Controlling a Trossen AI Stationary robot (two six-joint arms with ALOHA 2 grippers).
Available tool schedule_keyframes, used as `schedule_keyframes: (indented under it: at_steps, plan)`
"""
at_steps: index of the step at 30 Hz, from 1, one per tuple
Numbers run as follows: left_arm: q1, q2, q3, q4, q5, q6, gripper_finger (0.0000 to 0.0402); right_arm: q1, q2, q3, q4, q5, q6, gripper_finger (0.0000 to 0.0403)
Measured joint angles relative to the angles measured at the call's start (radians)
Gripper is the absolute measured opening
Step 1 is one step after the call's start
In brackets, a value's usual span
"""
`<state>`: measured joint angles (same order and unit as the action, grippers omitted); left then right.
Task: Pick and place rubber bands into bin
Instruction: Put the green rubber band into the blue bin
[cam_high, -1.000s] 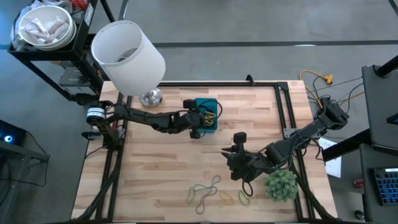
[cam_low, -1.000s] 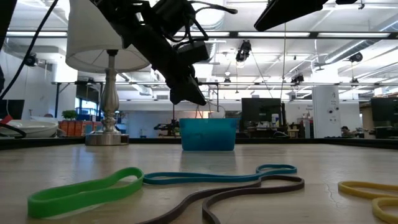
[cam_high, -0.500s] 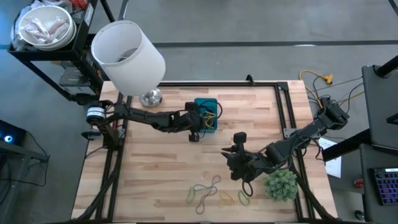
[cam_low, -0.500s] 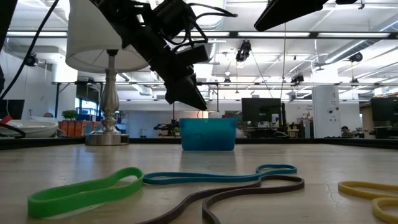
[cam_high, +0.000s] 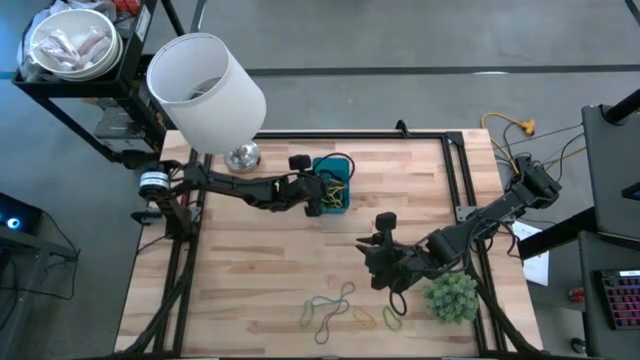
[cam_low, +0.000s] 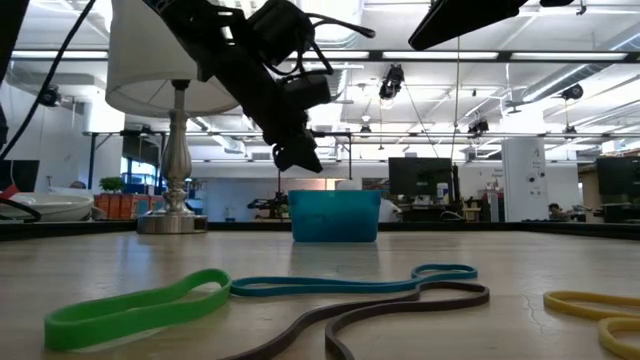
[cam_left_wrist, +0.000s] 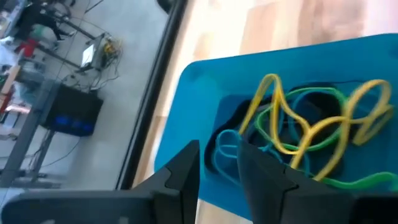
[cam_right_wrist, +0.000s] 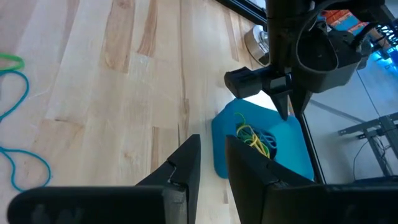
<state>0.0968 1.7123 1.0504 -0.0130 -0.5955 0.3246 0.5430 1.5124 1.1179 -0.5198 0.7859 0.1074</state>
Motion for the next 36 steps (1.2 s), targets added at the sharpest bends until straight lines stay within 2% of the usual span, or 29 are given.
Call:
schedule_keyframes:
  at_steps: [8,13,16,20,27,31,36]
  plan:
    - [-0.092,-0.067,-0.009,-0.102,0.125,0.005,0.0092,0.0,0.0,-0.017,0.002,-0.001,0.028,0.0068]
    - [-0.204,-0.149,-0.038,-0.213,0.194,-0.062,0.0092,0.0,0.0,-0.034,0.0,-0.007,0.073,0.0068]
    - [-0.287,-0.195,-0.062,-0.273,0.268,-0.116,0.0092,0.0,0.0,-0.038,0.001,-0.053,0.104,0.0068]
    - [-0.406,-0.239,-0.121,-0.273,0.347,-0.164,0.0092,-0.001,0.0,-0.042,0.03,-0.16,0.155,0.0068]
    - [-0.594,-0.253,-0.207,-0.223,0.356,-0.235,0.0092,0.0,0.047,-0.082,0.112,-0.463,0.214,0.0068]
    - [-0.662,-0.247,-0.232,-0.195,0.358,-0.29,0.0092,0.007,0.081,-0.086,0.109,-0.642,0.362,0.0068]
    - [-0.704,-0.247,-0.258,-0.138,0.357,-0.294,0.0092,0.058,0.135,-0.087,0.103,-0.767,0.516,0.0068]
